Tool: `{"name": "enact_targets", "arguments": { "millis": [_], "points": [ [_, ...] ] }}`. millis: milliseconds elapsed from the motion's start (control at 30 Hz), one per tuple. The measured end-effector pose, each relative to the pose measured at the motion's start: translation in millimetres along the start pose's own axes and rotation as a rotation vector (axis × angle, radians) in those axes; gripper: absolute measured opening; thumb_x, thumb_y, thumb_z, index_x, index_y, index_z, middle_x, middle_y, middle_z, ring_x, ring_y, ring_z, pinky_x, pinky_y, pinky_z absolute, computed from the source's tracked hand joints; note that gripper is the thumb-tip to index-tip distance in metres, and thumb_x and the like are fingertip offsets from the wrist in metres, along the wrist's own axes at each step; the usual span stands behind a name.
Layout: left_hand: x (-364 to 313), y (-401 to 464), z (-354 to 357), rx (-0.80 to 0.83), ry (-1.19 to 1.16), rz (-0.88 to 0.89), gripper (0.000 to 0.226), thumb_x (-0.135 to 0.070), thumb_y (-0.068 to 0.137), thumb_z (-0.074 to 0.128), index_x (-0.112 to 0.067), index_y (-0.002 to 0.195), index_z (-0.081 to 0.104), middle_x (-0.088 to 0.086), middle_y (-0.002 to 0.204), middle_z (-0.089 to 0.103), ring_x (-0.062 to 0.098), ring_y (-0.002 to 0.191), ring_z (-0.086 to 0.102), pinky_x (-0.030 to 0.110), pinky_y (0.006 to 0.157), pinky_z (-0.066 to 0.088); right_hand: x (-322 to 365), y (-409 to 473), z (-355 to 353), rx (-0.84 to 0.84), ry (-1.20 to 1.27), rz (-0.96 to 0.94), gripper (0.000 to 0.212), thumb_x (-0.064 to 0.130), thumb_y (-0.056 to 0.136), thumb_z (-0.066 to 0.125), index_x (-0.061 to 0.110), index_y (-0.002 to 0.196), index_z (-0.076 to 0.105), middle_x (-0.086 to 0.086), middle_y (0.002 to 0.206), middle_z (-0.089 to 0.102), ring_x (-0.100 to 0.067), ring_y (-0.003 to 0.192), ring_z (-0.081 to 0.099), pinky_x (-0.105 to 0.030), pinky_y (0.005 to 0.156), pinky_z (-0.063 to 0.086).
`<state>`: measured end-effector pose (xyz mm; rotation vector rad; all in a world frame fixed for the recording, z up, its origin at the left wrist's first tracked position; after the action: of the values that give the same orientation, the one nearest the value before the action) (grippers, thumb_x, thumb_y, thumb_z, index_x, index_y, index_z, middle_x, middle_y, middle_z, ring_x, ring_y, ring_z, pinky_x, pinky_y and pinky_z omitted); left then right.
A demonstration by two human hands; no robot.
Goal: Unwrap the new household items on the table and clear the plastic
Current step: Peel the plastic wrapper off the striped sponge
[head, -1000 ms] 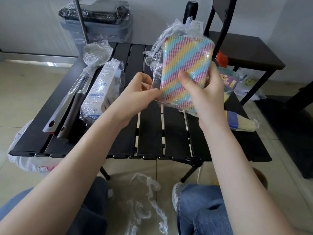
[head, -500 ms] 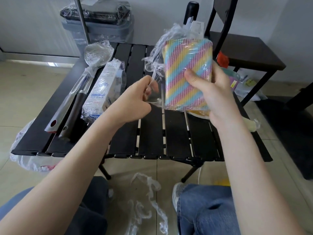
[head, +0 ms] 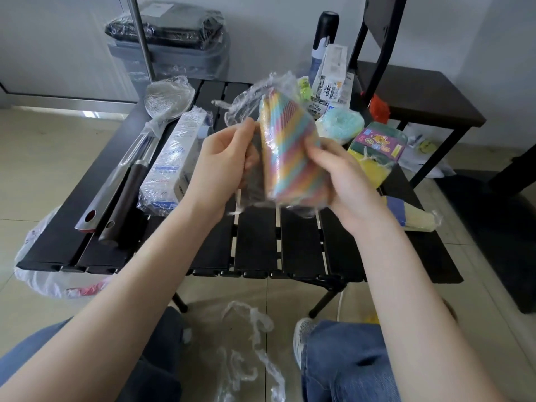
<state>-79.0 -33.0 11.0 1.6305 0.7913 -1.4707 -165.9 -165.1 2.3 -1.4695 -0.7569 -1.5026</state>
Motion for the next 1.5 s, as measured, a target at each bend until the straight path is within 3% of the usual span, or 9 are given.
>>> {"name": "enact_targets", "arguments": {
  "millis": [100, 200, 367, 533, 667, 800, 1133, 1333, 1500],
  "points": [
    [-5, -4, -1, -0.119, 0.177, 0.108, 0.051, -0.027, 0.103, 0.040, 0.012, 0.071, 0.051, 0.002, 0.049, 0.036, 0.013, 0.043, 0.031, 0.021, 0.042, 0.024, 0, 1, 7, -0.007, -0.161, -0.045, 0.071, 0.051, 0.085, 0.062, 0.025, 0.145, 0.033, 0.013, 0.117, 0.057, 0.007, 0.097, 0.059, -0.028, 0.087, 0.047],
    [-10, -13, 6, -0.135, 0.286, 0.191, 0.054, -0.032, 0.102, 0.041, -0.007, 0.055, 0.049, -0.008, 0.043, 0.037, 0.009, 0.042, 0.029, 0.023, 0.044, 0.023, -2, 1, 19, 0.048, -0.223, -0.077, 0.099, 0.064, 0.068, 0.067, 0.034, 0.150, 0.018, 0.009, 0.137, 0.050, -0.006, 0.119, 0.053, -0.033, 0.100, 0.042],
    [-16, -9, -4, -0.184, 0.410, 0.224, 0.043, -0.040, 0.101, 0.039, -0.021, 0.087, 0.074, -0.007, 0.042, 0.049, 0.005, 0.039, 0.041, 0.027, 0.043, 0.034, -2, 0, 21, 0.089, -0.214, -0.109, 0.067, 0.034, 0.081, 0.075, 0.032, 0.137, 0.038, 0.008, 0.111, 0.063, 0.003, 0.090, 0.066, -0.021, 0.078, 0.053],
    [-13, 5, -31, -0.274, 0.279, 0.176, 0.037, -0.029, 0.104, 0.036, -0.026, 0.087, 0.069, -0.009, 0.049, 0.059, 0.003, 0.039, 0.044, 0.017, 0.046, 0.038, 5, -2, 12, 0.221, -0.041, -0.040, 0.048, 0.030, 0.073, 0.061, 0.026, 0.120, 0.053, -0.012, 0.117, 0.061, -0.026, 0.103, 0.066, -0.043, 0.090, 0.056],
    [-4, 11, -35, -0.203, 0.128, 0.047, 0.048, -0.031, 0.103, 0.036, -0.027, 0.070, 0.070, 0.001, 0.081, 0.069, 0.013, 0.061, 0.056, 0.033, 0.058, 0.042, 0, -4, 12, 0.241, 0.167, 0.037, 0.047, 0.026, 0.081, 0.057, 0.016, 0.127, 0.053, -0.013, 0.116, 0.065, -0.030, 0.106, 0.067, -0.044, 0.091, 0.054],
    [2, 12, -19, -0.024, -0.195, -0.125, 0.038, -0.029, 0.104, 0.031, -0.019, 0.089, 0.064, 0.007, 0.105, 0.073, 0.024, 0.097, 0.068, 0.033, 0.081, 0.050, -9, -1, 6, 0.141, 0.137, 0.092, 0.017, 0.030, 0.093, 0.051, 0.023, 0.103, 0.063, 0.005, 0.087, 0.074, -0.012, 0.087, 0.071, -0.033, 0.081, 0.056],
    [10, 12, -10, 0.123, -0.694, -0.316, 0.033, -0.016, 0.100, 0.036, -0.004, 0.126, 0.051, 0.006, 0.101, 0.072, 0.015, 0.081, 0.071, 0.027, 0.066, 0.059, -10, 11, -8, -0.090, -0.282, -0.018, 0.019, 0.029, 0.097, 0.052, 0.023, 0.111, 0.063, 0.006, 0.107, 0.067, -0.005, 0.094, 0.063, -0.027, 0.081, 0.050],
    [17, 11, -1, 0.159, -0.658, -0.363, 0.025, -0.024, 0.102, 0.026, -0.009, 0.098, 0.045, -0.001, 0.069, 0.064, 0.009, 0.058, 0.062, 0.023, 0.056, 0.054, -11, 8, 6, -0.115, -0.288, -0.114, 0.032, 0.050, 0.094, 0.052, 0.024, 0.108, 0.064, 0.006, 0.105, 0.070, -0.007, 0.097, 0.066, -0.038, 0.096, 0.051],
    [4, 8, 3, 0.257, -0.388, -0.201, 0.017, -0.031, 0.091, 0.041, -0.015, 0.089, 0.047, -0.004, 0.072, 0.057, 0.007, 0.063, 0.054, 0.017, 0.059, 0.045, -10, 7, 8, -0.170, -0.394, -0.191, 0.044, 0.054, 0.095, 0.046, 0.024, 0.125, 0.057, 0.010, 0.115, 0.065, -0.009, 0.109, 0.060, -0.041, 0.101, 0.046]
  ]
}}
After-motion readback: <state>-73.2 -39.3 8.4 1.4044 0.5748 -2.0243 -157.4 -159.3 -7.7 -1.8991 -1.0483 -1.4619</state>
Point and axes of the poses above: each hand's wrist, its own y-axis towards the middle knuckle, its own z-axis out of the palm, x = y × z, the point moved 5 cm from there along y, towards the middle knuckle
